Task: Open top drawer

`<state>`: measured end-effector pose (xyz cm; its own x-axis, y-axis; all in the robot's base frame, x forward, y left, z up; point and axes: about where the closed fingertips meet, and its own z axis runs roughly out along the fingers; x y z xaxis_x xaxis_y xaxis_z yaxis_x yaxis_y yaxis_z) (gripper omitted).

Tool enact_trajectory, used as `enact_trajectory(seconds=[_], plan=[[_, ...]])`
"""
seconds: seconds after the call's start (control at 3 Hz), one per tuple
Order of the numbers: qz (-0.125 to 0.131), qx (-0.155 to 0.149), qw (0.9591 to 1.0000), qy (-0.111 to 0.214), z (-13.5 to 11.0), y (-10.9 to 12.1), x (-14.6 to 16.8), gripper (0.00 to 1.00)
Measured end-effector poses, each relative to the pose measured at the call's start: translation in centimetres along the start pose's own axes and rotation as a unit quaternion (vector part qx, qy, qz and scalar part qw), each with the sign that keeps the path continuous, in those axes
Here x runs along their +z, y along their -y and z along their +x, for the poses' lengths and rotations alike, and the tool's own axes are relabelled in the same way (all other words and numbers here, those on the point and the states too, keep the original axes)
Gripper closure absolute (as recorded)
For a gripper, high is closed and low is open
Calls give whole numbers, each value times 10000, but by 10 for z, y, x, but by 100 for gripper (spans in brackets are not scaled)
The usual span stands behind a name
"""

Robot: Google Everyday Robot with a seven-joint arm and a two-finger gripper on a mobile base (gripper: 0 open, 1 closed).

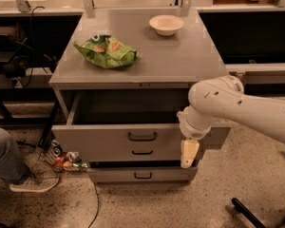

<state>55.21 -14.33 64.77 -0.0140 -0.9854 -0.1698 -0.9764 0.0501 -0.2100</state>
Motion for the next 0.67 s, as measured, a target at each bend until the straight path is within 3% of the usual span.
enact_trajectory(seconds=[0.33,0.67], plan=[[-286,96,9995,-101,8,-6,2,13],[-439,190,9986,-227,13,-14,-4,38]])
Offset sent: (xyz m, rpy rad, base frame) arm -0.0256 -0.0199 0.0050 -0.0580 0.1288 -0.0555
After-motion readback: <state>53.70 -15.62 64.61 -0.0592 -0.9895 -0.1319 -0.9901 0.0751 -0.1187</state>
